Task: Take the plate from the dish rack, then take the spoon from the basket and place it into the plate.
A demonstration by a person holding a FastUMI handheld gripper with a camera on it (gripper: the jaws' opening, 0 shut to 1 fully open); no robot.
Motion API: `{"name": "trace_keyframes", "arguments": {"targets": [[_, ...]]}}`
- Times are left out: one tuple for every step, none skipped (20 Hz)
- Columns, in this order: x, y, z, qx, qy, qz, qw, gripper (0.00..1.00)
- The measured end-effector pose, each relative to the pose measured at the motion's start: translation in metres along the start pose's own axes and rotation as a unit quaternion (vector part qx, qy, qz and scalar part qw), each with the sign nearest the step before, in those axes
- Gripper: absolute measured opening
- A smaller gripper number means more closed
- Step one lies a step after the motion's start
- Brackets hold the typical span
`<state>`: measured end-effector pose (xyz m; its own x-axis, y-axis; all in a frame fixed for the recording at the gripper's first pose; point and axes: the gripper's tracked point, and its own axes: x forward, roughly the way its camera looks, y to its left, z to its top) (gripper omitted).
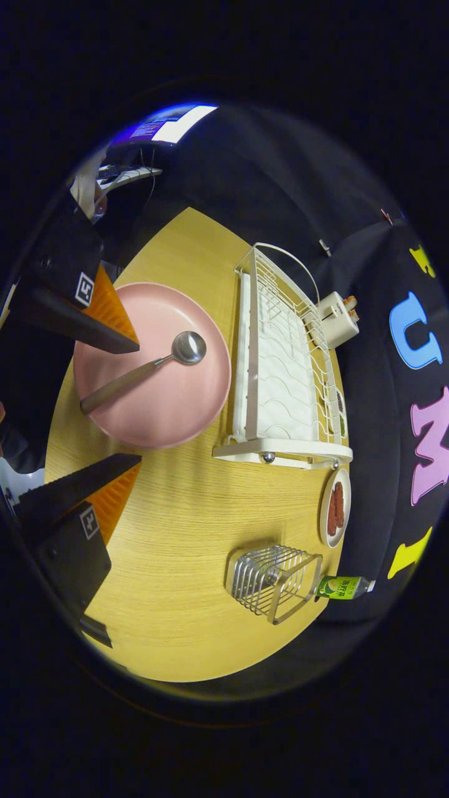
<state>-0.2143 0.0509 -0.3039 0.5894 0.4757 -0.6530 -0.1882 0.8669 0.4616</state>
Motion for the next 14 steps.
{"name": "trace_keyframes", "arguments": {"targets": [[-0.006,0.000,0.005,-0.002,-0.007,-0.001,1.000,0.99],[-0.012,-0.001,0.014,-0.007,-0.018,-0.005,1.000,0.99],[-0.019,-0.003,0.025,-0.013,-0.032,-0.011,0.999,0.99],[-0.026,-0.004,0.038,-0.019,-0.047,-0.018,0.999,0.99],[-0.033,-0.006,0.054,-0.024,-0.064,-0.026,0.997,0.99],[-0.041,-0.009,0.071,-0.028,-0.081,-0.036,0.996,0.99],[-0.050,-0.012,0.088,-0.033,-0.098,-0.046,0.994,0.99],[-0.058,-0.015,0.106,-0.037,-0.117,-0.056,0.991,0.99],[-0.067,-0.017,0.123,-0.038,-0.134,-0.063,0.988,0.98],[-0.076,-0.015,0.139,-0.036,-0.148,-0.065,0.986,0.99],[-0.085,-0.012,0.155,-0.033,-0.164,-0.061,0.984,0.99],[-0.094,-0.010,0.170,-0.032,-0.181,-0.060,0.981,0.99],[-0.104,-0.010,0.184,-0.034,-0.198,-0.062,0.978,0.98],[-0.115,-0.012,0.197,-0.039,-0.214,-0.069,0.974,0.99]]}}
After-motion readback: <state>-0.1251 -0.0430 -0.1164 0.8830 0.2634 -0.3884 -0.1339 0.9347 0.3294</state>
